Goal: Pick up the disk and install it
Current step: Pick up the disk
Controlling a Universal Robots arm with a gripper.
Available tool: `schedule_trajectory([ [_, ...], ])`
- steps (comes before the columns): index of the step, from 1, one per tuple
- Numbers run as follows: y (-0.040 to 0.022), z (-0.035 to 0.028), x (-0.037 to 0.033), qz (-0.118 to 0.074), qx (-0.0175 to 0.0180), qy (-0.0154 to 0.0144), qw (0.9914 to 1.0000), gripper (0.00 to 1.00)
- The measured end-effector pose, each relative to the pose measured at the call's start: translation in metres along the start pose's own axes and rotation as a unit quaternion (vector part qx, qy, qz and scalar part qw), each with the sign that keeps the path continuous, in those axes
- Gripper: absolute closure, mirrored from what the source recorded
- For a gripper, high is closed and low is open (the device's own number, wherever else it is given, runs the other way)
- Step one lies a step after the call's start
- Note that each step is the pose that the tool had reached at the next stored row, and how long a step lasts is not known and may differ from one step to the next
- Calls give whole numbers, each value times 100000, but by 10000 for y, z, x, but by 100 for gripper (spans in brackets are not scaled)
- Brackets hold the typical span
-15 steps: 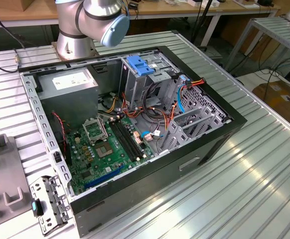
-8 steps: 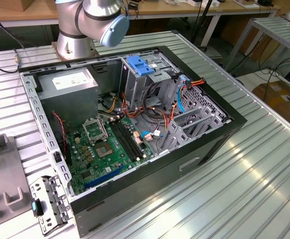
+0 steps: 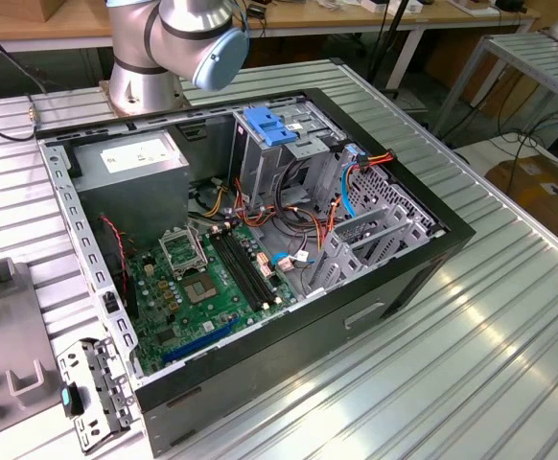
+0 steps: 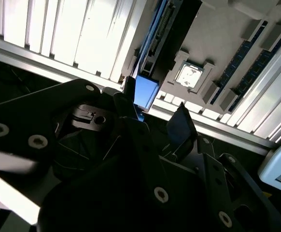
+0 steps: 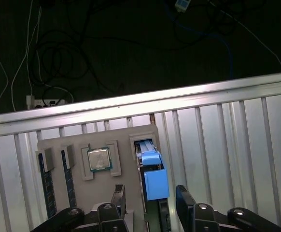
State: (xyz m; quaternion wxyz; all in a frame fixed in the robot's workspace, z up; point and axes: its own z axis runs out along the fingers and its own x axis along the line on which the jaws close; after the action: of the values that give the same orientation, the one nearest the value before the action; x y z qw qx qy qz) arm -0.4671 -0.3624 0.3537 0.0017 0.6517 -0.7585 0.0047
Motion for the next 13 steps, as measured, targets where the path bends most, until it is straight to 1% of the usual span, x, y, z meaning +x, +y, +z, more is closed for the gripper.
schedule_trajectory([
  [11, 3, 0, 0, 2, -2, 0, 100000, 46],
  [12, 20, 101, -6, 12, 38, -5, 100000, 46],
  [13, 44, 246, -25, -2, 34, 0, 100000, 46],
])
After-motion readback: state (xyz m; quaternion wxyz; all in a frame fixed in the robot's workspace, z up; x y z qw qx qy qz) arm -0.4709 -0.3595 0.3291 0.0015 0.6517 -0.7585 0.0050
